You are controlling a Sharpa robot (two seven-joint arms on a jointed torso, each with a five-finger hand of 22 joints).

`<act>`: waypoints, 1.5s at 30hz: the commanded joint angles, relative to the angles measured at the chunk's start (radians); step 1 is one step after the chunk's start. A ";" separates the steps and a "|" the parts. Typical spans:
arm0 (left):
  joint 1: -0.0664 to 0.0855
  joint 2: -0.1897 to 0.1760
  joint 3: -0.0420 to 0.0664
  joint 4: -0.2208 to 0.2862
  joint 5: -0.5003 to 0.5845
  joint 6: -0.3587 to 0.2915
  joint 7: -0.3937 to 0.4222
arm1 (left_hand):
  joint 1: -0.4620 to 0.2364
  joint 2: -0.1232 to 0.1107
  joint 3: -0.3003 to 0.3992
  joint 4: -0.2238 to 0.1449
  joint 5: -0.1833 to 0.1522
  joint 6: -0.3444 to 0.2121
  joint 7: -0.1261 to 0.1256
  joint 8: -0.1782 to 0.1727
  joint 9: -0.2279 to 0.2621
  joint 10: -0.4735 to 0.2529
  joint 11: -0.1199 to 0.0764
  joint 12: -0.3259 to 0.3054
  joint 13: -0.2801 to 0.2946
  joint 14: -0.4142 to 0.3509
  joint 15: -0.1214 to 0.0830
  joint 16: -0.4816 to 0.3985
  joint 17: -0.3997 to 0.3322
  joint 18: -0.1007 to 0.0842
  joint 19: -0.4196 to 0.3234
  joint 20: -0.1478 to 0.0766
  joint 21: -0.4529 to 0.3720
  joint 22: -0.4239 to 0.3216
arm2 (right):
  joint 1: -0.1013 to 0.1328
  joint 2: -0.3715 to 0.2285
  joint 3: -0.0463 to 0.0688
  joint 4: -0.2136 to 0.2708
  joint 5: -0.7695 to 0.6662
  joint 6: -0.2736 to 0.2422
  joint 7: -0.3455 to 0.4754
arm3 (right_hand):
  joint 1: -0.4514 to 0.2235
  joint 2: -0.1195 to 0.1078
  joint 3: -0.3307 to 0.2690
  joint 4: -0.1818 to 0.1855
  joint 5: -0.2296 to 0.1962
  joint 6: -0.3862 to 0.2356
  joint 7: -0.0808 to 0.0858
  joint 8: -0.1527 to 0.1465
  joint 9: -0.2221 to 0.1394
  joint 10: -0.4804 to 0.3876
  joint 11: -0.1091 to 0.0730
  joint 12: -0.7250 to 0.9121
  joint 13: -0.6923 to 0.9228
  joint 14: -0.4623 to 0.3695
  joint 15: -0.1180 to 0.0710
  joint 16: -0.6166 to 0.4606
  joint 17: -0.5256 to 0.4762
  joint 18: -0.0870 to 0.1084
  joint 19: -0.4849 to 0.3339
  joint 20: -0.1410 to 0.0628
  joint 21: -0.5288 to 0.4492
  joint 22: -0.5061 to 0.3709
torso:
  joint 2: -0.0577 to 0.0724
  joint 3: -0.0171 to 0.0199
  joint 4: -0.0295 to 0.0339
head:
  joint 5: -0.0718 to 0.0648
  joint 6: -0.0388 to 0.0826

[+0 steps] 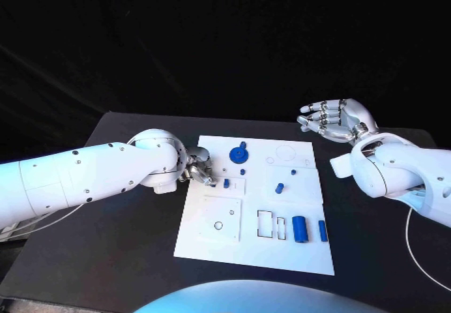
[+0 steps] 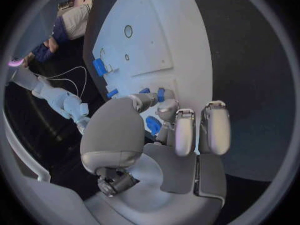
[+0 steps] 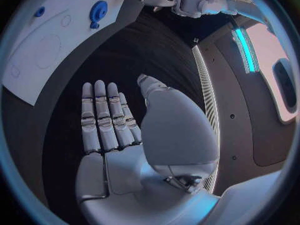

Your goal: Assemble the parts on the task board

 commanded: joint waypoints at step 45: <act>-0.004 0.018 -0.004 -0.030 0.027 0.038 -0.006 | -0.174 -0.054 -0.014 -0.024 0.001 0.044 -0.034 0.017 -0.020 0.011 -0.010 0.015 -0.003 0.077 -0.018 -0.001 0.164 -0.008 0.007 -0.005 0.003 0.035 | 0.000 -0.002 0.000 0.001 0.001 0.009 0.009 | -0.010 0.010 -0.006 -0.001 -0.003 -0.006 0.020 -0.004 -0.002 -0.003 0.007 0.005 -0.003 -0.002 0.002 -0.009 -0.003 0.004 -0.002 0.006 -0.003 -0.005 | 0.000 -0.0001 -0.0002 | -0.005 -0.004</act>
